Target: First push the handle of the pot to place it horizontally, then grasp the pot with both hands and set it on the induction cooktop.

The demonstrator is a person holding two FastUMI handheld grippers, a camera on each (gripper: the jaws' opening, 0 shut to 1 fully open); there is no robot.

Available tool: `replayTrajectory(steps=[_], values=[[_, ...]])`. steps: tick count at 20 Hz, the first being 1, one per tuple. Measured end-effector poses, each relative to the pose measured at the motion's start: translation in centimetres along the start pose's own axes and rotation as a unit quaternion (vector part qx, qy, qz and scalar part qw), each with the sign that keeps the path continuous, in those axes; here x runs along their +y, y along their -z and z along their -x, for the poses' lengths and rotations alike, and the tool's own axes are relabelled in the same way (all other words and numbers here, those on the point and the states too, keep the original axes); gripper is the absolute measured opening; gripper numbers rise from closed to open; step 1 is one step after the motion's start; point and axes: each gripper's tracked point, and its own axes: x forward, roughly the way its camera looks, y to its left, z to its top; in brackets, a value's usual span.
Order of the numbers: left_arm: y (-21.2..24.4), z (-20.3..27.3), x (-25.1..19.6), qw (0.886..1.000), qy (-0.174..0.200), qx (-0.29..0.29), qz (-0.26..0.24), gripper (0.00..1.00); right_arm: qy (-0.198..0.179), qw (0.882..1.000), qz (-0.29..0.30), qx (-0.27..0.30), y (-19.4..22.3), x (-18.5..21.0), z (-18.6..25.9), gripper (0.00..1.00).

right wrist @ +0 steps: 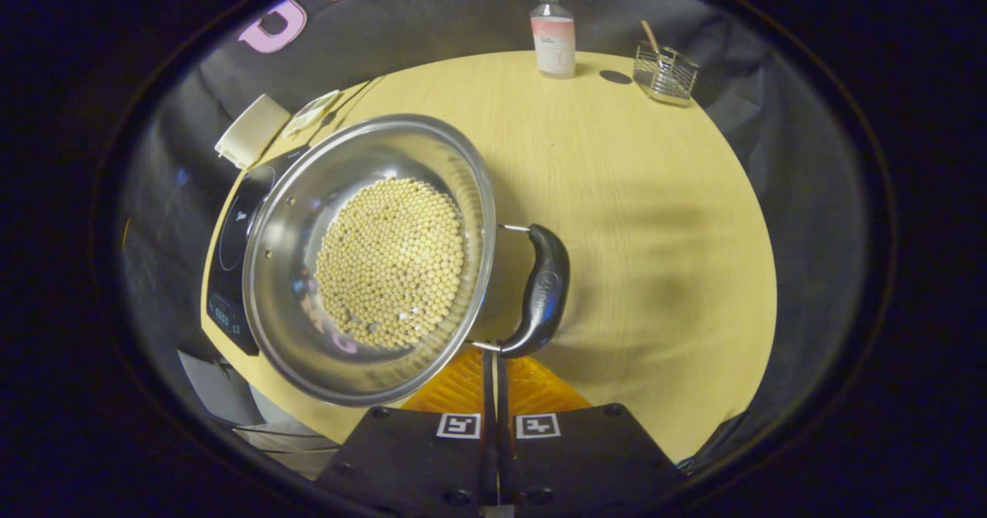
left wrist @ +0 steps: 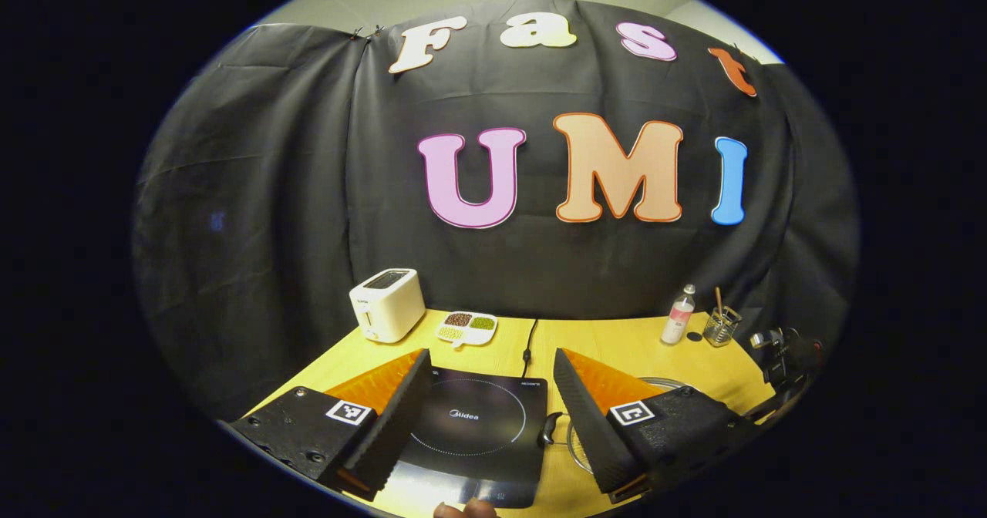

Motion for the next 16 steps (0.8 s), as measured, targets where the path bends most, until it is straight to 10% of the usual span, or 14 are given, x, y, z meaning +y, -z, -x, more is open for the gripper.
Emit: replayTrajectory(steps=[16], values=[[5.2,-1.8,-4.5,0.989,0.101,0.098,0.036,0.96,0.019,0.995,-0.027,-0.097,-2.7,-1.6,3.7,0.03]])
